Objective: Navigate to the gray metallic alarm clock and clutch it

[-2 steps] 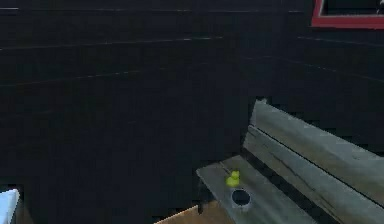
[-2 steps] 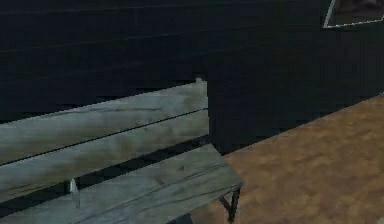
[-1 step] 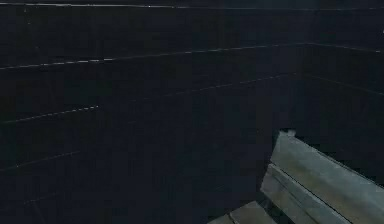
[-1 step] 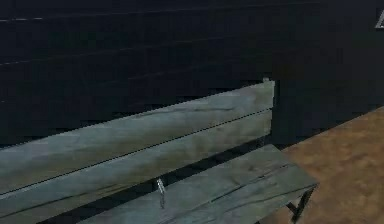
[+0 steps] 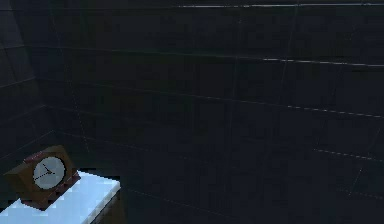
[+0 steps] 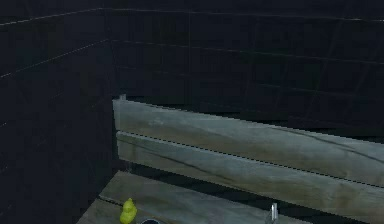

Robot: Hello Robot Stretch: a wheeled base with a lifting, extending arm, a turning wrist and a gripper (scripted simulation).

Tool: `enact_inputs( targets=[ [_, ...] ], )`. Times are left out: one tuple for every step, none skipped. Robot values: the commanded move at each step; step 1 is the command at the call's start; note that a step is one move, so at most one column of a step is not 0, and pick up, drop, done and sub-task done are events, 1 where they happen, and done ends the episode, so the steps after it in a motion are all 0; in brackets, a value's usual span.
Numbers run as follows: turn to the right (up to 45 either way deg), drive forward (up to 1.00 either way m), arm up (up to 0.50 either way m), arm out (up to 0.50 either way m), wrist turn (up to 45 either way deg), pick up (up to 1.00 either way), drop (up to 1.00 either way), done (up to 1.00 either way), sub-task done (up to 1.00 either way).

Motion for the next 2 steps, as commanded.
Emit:
enact_inputs(
  targets=[
    [-6.0,0.00,0.00,0.00,0.0,0.00,0.00,0.00,0.00],
    [-3.0,0.00,0.00,0.00,0.0,0.00,0.00,0.00,0.00]
  ],
)
